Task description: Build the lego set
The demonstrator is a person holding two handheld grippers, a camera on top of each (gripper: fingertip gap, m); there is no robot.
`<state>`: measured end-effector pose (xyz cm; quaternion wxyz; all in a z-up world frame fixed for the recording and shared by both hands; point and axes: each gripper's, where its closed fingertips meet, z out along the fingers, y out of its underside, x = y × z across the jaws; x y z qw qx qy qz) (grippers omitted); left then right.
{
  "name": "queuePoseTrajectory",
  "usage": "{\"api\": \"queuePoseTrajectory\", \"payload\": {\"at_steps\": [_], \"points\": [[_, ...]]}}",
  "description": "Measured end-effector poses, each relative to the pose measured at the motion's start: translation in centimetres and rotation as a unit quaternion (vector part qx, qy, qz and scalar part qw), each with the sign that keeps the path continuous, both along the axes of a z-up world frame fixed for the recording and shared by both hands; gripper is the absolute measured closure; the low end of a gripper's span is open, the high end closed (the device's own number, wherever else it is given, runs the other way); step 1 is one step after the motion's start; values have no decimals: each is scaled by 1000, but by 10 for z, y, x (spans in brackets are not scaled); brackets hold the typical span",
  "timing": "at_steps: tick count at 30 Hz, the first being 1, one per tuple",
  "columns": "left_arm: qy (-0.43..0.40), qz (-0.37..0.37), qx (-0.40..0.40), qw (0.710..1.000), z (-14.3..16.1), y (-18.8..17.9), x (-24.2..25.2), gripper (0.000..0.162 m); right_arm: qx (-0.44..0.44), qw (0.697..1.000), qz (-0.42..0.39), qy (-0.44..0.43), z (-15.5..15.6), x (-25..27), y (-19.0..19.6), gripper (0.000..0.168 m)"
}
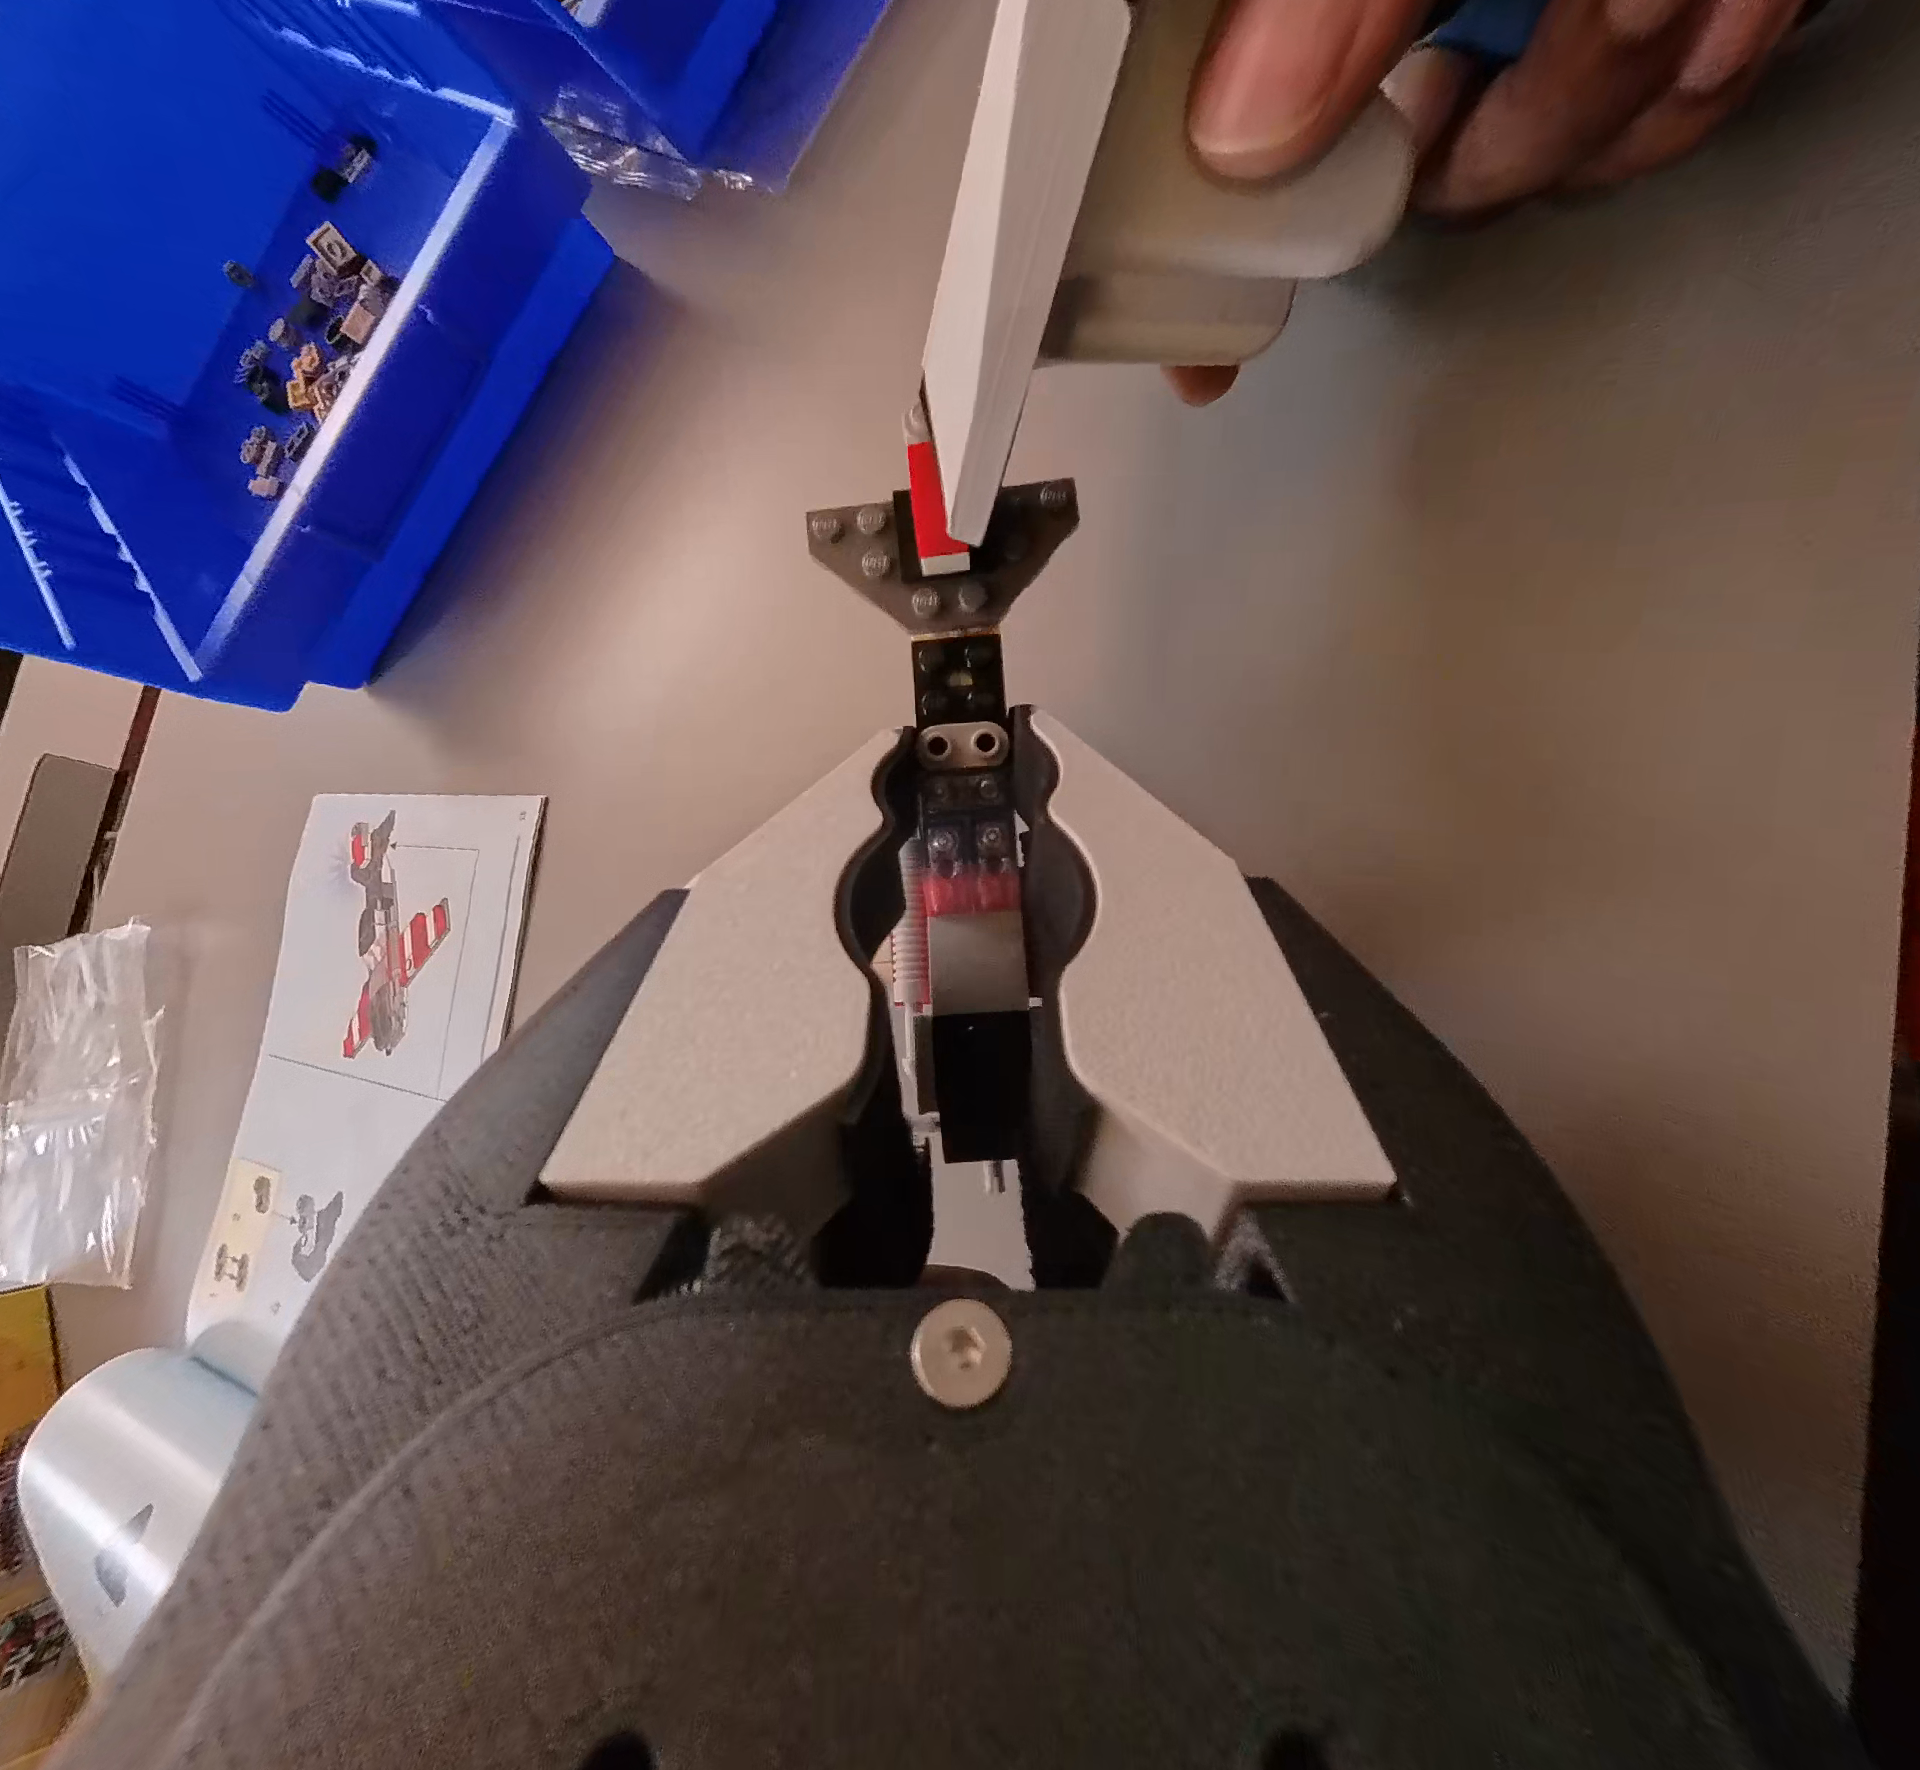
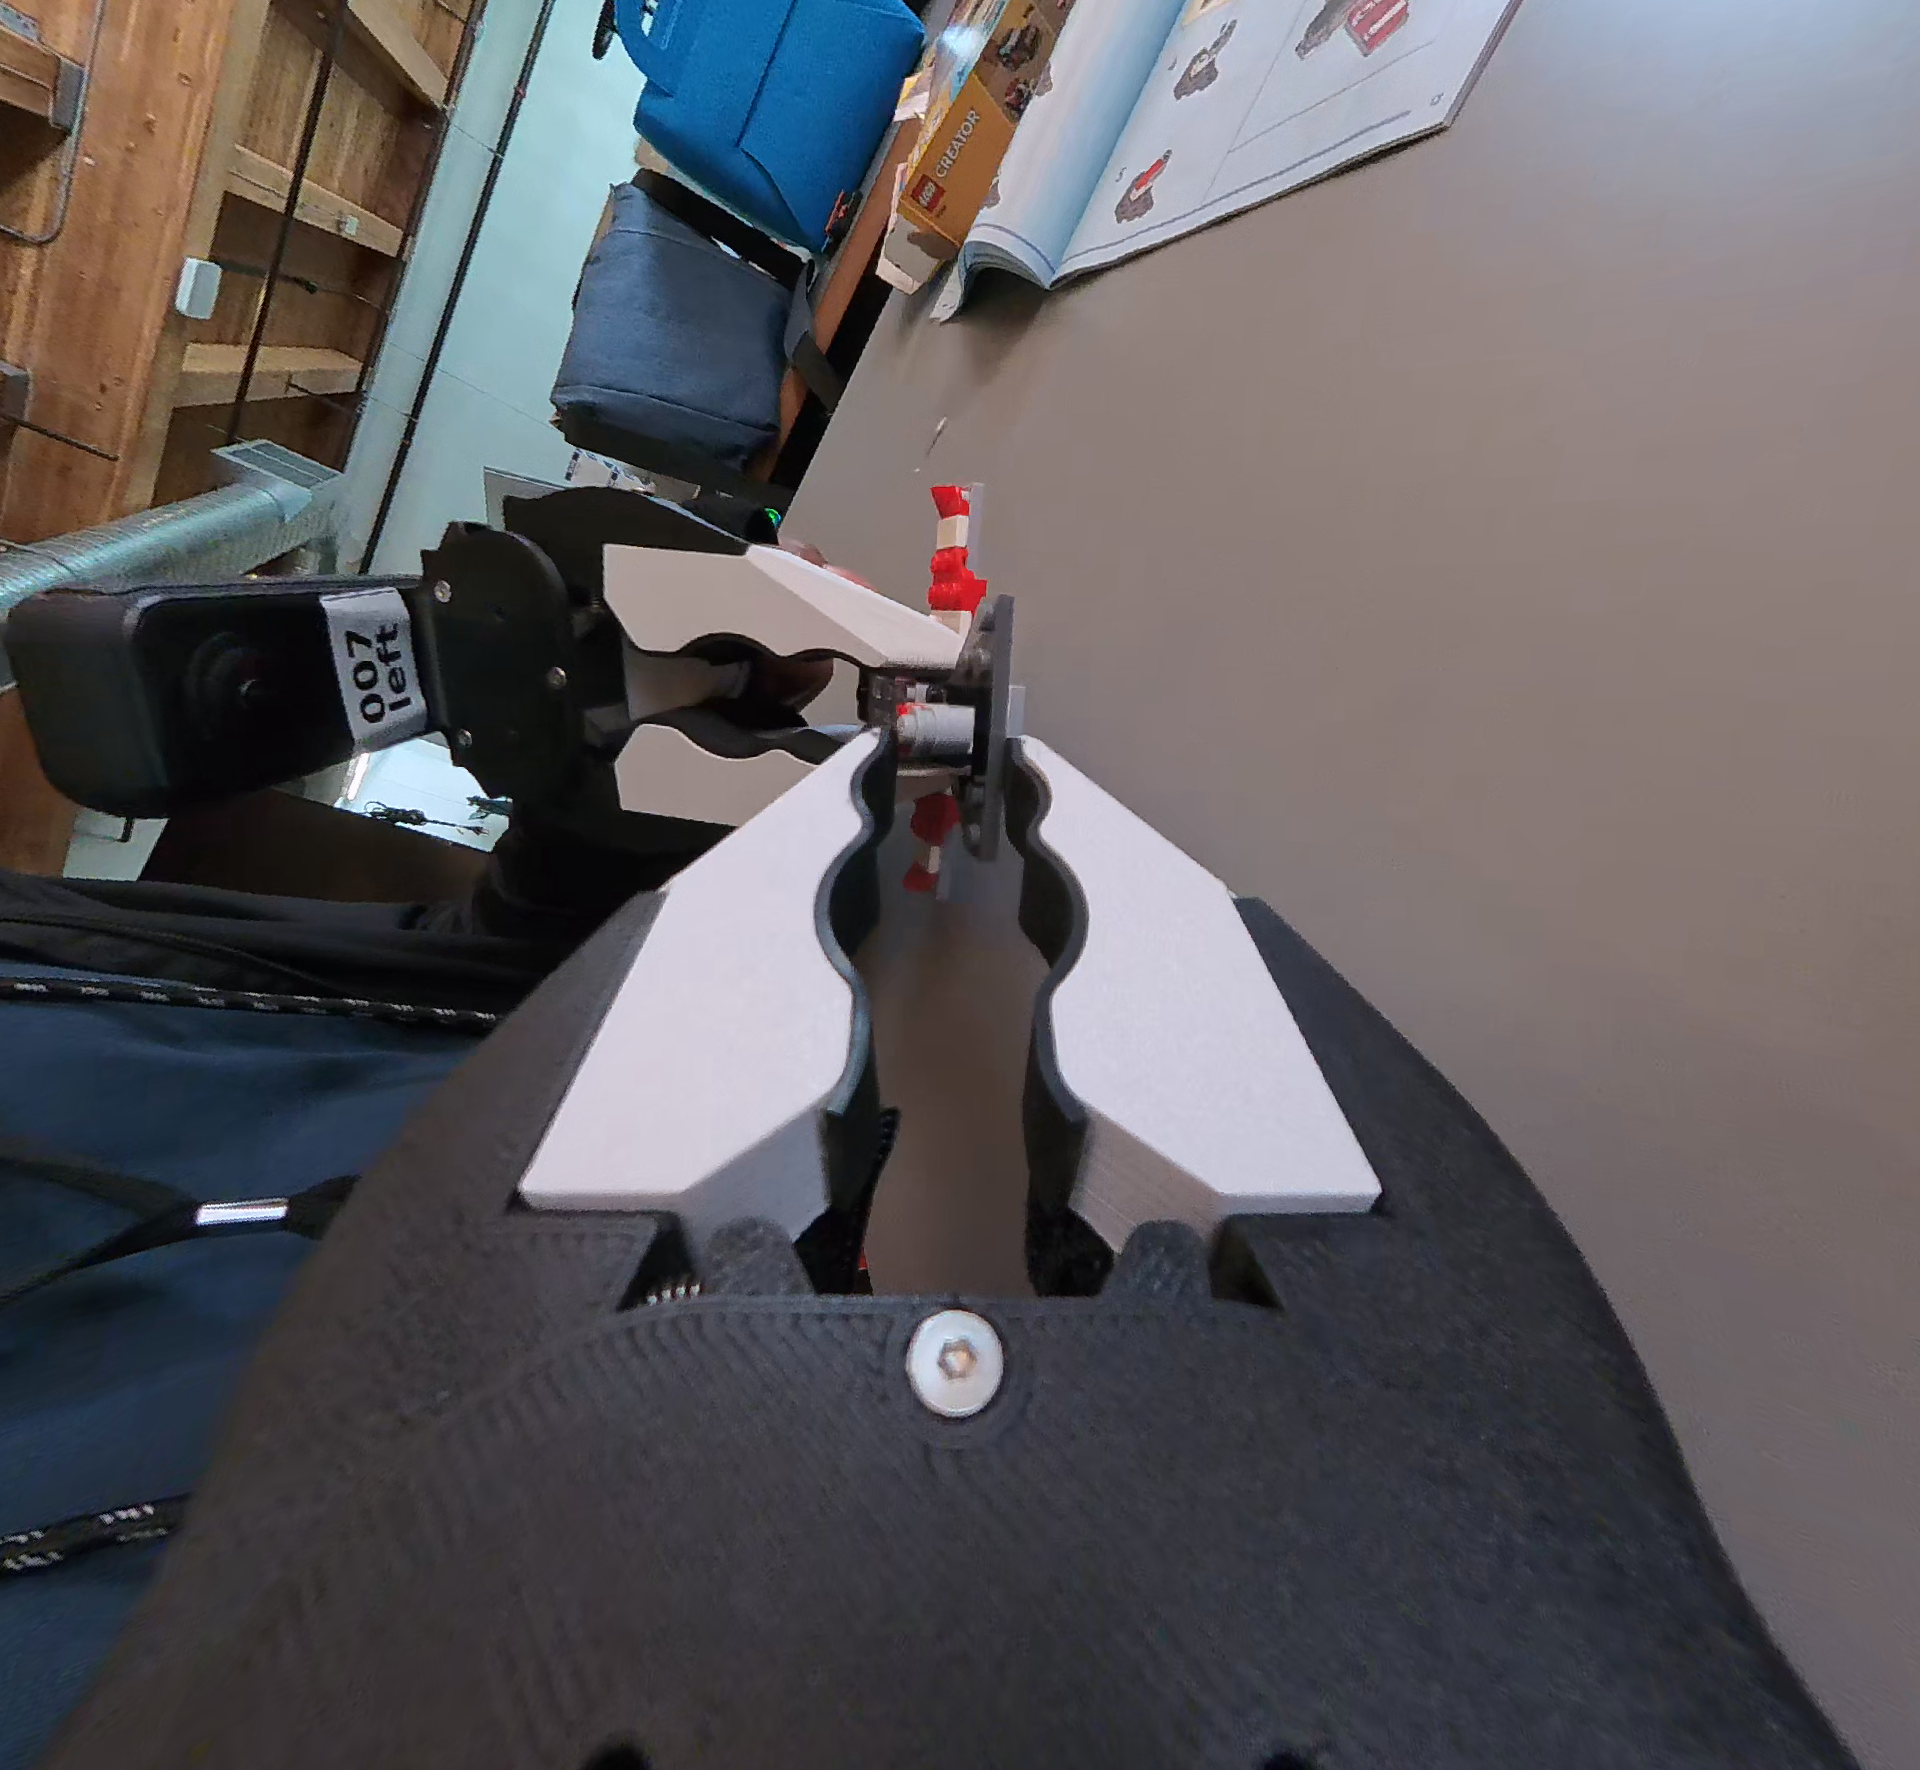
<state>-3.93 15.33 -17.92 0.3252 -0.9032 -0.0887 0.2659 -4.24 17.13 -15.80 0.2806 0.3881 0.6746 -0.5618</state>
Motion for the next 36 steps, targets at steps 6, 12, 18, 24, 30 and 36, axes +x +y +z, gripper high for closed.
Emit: {"api": "queuePoseTrajectory", "payload": {"at_steps": [6,12,18,24,30,36], "points": [[4,14,8,1000,3,1,-2,146,-2,1000,-12,3,3,-2,1,149],[6,19,8,1000,5,2,-2,146,3,1000,-14,7,4,-3,1,148],[9,21,4,1000,6,2,-2,146,20,1000,-13,20,4,-2,2,148],[17,22,1,1000,7,3,-2,146,24,999,-11,21,5,-2,3,147],[23,21,-1,1000,10,5,-2,146,24,999,-14,21,7,-2,3,144],[26,21,1,999,11,6,-1,146,23,999,-14,24,9,-2,4,143]]}}
